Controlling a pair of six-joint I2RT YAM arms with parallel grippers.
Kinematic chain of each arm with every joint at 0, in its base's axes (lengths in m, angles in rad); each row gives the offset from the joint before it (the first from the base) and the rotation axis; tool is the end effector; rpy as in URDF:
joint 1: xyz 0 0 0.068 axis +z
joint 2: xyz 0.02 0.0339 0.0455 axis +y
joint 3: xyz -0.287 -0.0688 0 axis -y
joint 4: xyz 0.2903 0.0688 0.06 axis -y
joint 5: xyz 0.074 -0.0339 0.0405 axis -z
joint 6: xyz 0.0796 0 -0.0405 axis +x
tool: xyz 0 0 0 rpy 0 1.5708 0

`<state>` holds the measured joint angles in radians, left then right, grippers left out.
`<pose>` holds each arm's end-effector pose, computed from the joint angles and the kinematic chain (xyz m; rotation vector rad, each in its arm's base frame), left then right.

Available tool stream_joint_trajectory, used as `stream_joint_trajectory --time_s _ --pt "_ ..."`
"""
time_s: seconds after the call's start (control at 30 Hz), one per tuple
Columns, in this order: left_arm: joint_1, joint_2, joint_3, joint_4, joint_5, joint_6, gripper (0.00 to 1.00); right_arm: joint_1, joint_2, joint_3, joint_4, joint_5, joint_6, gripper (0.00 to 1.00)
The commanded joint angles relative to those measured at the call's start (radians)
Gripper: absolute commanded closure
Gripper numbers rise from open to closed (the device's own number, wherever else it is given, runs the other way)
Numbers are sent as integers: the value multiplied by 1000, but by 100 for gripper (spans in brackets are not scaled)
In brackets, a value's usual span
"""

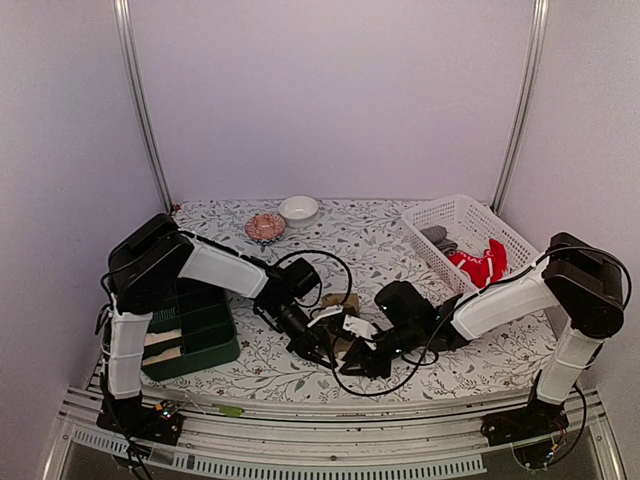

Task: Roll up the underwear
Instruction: Roll the underwear at the center of the board.

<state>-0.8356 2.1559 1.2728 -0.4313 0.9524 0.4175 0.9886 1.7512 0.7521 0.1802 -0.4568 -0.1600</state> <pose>0.2468 -0.3696 0.0503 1.7541 2.1127 -1.4558 0.1787 0.3353 0.0779 -1.5360 1.9556 0.9204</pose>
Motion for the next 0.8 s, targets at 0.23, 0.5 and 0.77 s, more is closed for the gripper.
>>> stream_joint_trajectory --time_s 0.23,0.5,0.77 --pt "22 -59 -61 5 -146 -33 83 -3 46 15 -22 -99 17 100" --pt "47 -424 -260 301 -315 -107 56 -98 80 36 -44 -316 134 100" --pt "-6 -733 -550 527 -520 -96 51 -160 187 153 -195 -486 179 100"
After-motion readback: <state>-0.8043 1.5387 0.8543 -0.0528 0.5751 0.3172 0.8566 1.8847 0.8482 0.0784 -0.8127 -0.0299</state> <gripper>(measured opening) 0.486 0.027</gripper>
